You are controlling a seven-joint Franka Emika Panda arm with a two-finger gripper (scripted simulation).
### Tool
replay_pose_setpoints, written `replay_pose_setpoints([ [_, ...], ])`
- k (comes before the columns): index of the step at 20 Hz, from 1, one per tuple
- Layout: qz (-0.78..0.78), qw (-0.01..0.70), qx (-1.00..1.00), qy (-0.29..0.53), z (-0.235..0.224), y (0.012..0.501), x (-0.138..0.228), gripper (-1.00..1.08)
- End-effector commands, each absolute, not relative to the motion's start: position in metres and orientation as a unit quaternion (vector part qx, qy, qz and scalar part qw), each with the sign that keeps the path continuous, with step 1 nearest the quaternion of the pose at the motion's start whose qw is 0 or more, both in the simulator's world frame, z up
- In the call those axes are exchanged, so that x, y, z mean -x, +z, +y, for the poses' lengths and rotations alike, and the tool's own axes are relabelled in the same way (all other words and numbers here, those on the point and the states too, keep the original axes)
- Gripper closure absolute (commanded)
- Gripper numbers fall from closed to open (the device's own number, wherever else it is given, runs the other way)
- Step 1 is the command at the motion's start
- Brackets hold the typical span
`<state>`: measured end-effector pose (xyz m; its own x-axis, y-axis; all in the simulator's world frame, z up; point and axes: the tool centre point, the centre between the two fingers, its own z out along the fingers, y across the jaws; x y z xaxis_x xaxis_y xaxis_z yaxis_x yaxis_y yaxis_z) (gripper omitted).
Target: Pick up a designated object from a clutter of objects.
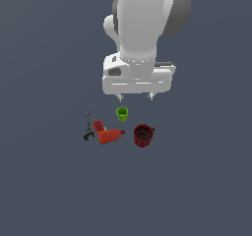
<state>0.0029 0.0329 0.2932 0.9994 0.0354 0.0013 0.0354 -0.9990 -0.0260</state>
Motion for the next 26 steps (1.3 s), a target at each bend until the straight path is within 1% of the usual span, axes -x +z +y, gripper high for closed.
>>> replay_pose_setpoints([
  [1, -0.011, 0.012, 1.000, 0.000, 0.030, 0.282, 0.000, -0.92],
  [10, 0.026, 0.009, 1.000, 0.000, 0.013, 0.216, 0.023, -0.92],
  [19, 0.073, 0.004, 0.997, 0.000, -0.006, 0.143, 0.069, -0.92],
  [26, 0.098, 0.001, 0.995, 0.000, -0.015, 0.109, 0.101, -0.92],
])
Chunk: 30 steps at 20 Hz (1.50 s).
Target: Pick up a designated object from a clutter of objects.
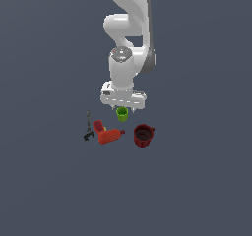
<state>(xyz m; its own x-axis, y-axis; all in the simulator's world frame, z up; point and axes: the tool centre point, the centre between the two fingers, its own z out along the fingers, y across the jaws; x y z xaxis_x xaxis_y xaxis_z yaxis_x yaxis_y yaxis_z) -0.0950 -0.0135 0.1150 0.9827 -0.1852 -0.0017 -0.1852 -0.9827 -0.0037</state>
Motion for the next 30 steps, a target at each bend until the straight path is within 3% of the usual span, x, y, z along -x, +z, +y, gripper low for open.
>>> replay_pose_setpoints([
  [1, 0.100, 0.001, 0.995, 0.000, -0.016, 0.106, 0.105, -0.92],
  [30, 0.111, 0.000, 0.994, 0.000, -0.019, 0.047, 0.121, -0.92],
])
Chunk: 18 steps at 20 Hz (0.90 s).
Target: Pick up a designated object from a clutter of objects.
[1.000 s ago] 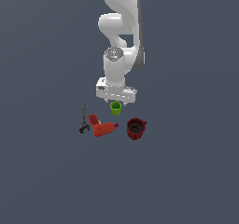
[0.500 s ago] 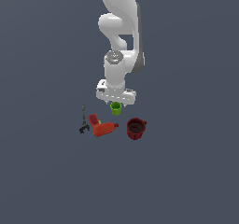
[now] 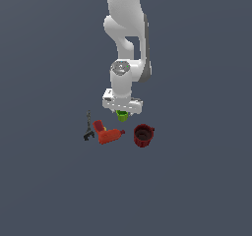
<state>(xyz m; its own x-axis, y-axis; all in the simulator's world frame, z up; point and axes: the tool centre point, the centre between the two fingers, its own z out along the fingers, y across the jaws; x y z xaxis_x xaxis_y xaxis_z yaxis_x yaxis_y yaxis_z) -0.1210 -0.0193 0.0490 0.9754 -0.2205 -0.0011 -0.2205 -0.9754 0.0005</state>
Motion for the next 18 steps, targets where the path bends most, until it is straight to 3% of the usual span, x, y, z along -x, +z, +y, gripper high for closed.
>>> replay_pose_setpoints([
  [1, -0.111, 0.000, -0.994, 0.000, -0.0195, 0.0470, 0.1208, -0.92],
  [2, -0.111, 0.000, -0.994, 0.000, -0.0195, 0.0470, 0.1208, 1.08],
  [18, -0.111, 0.000, -0.994, 0.001, -0.0171, 0.0557, 0.1194, 1.08],
])
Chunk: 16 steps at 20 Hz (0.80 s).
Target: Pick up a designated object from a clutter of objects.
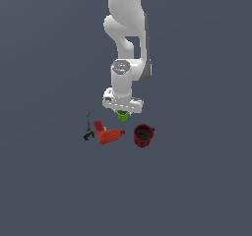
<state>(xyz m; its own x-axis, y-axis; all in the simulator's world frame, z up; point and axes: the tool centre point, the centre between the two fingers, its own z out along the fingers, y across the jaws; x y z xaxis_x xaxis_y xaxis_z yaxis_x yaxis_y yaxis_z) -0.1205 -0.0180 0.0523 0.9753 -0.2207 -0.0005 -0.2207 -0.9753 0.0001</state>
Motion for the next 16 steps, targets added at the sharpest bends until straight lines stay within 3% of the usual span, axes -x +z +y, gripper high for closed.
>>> replay_pose_setpoints([
  [1, -0.111, 0.000, -0.994, 0.001, -0.016, 0.059, 0.119, 1.08],
  [16, -0.111, 0.001, -0.994, 0.000, 0.007, 0.151, 0.103, 1.08],
])
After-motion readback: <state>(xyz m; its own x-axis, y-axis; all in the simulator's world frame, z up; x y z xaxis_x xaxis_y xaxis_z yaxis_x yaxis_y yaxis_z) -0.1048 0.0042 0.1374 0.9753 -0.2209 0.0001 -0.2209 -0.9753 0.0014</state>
